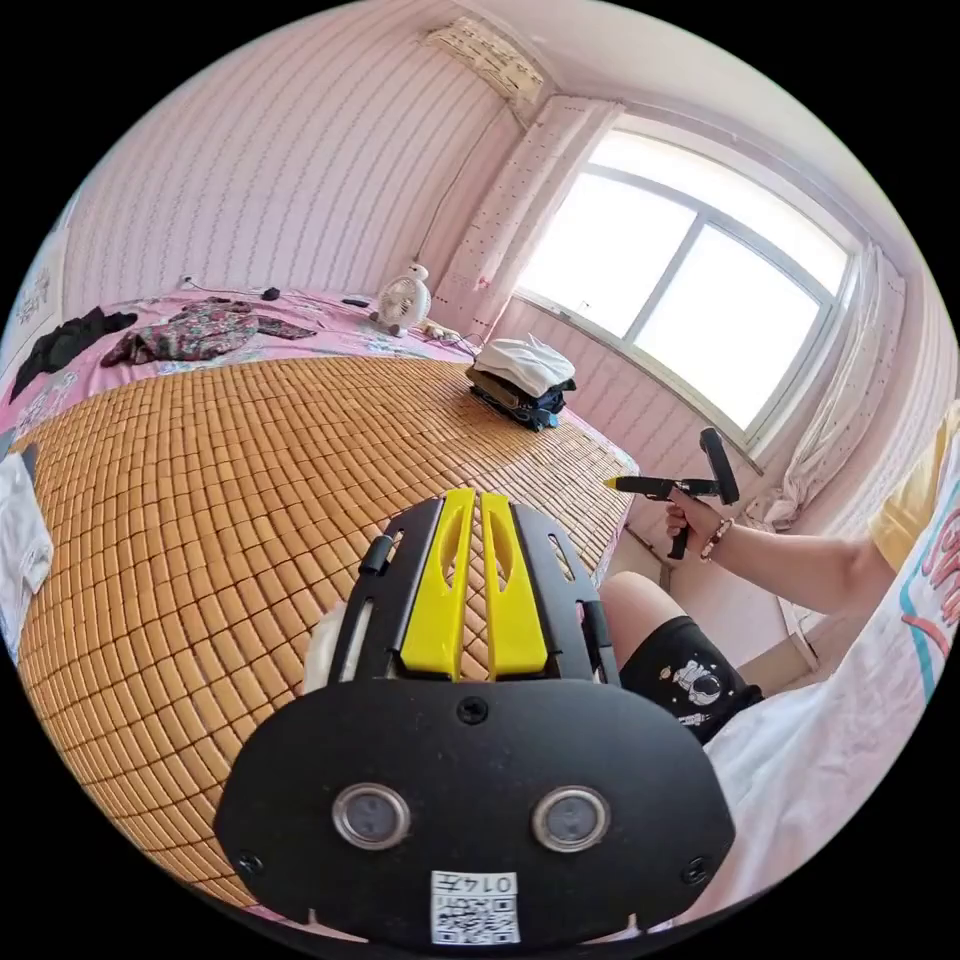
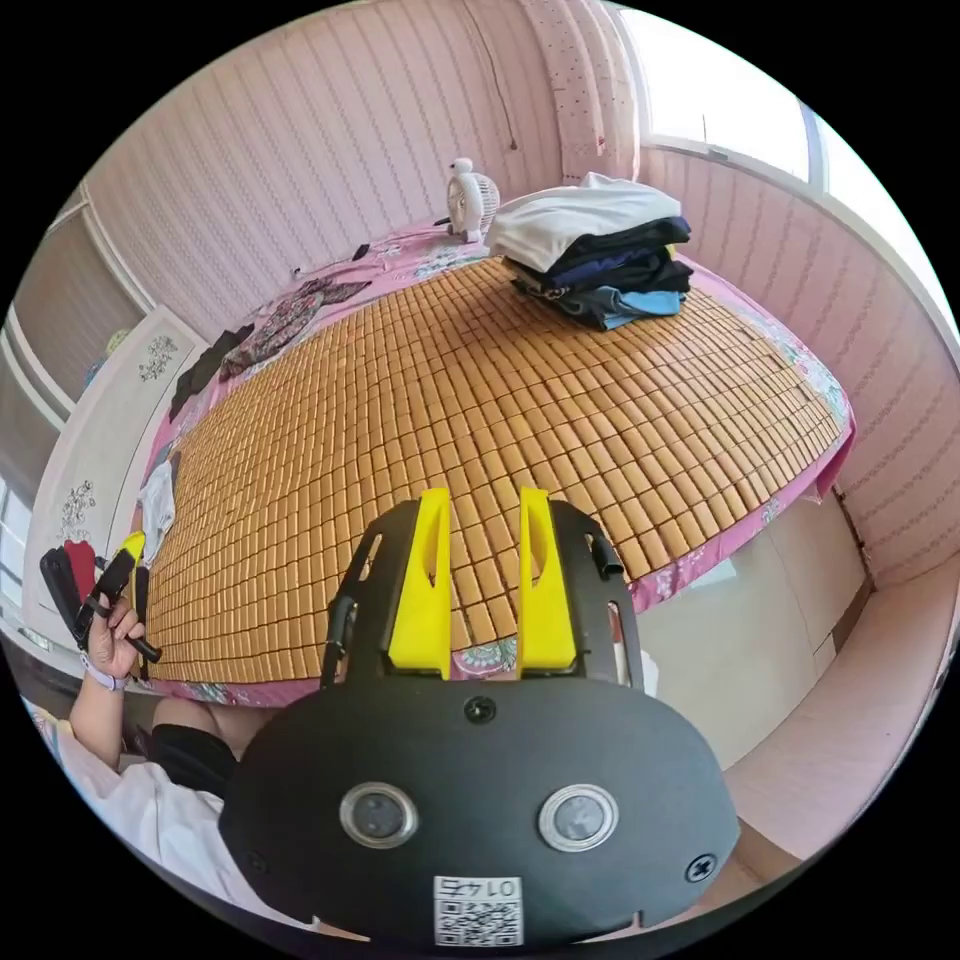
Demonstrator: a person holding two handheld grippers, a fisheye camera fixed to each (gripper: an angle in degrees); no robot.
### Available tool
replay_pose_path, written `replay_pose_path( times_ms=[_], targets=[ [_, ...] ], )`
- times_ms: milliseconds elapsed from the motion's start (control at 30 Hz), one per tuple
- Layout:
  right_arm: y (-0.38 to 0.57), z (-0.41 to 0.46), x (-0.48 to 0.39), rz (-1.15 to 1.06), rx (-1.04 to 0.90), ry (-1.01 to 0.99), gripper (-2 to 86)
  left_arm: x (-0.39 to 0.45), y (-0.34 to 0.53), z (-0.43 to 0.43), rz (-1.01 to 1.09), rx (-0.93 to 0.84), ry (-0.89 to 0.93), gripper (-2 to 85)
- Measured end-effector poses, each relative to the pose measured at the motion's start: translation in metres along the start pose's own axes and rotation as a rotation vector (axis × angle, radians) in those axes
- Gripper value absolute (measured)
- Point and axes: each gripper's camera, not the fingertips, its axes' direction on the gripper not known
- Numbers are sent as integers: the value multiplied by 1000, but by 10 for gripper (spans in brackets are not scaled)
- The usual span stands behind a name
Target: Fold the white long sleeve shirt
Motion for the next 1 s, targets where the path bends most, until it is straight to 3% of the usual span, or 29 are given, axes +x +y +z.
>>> replay_pose_path(
  times_ms=[300,467,633,733,867,933,1000],
  targets=[
    [-83,22,70,-1,155,-144,99,92,-107,189,357,-50,37,91],
    [-149,55,103,77,119,-177,96,116,-152,300,398,-118,1,103],
    [-177,71,134,132,149,-222,56,158,-184,414,603,-176,-85,109],
    [-181,68,144,81,157,-286,14,165,-204,462,558,-184,-147,112],
    [-185,59,159,25,170,-438,1,171,-223,494,528,-171,-185,98],
    [-187,47,160,7,204,-492,-1,174,-237,491,545,-142,-264,28],
    [-189,25,147,-60,250,-514,-3,172,-248,467,532,-86,-257,14]
  ],
)
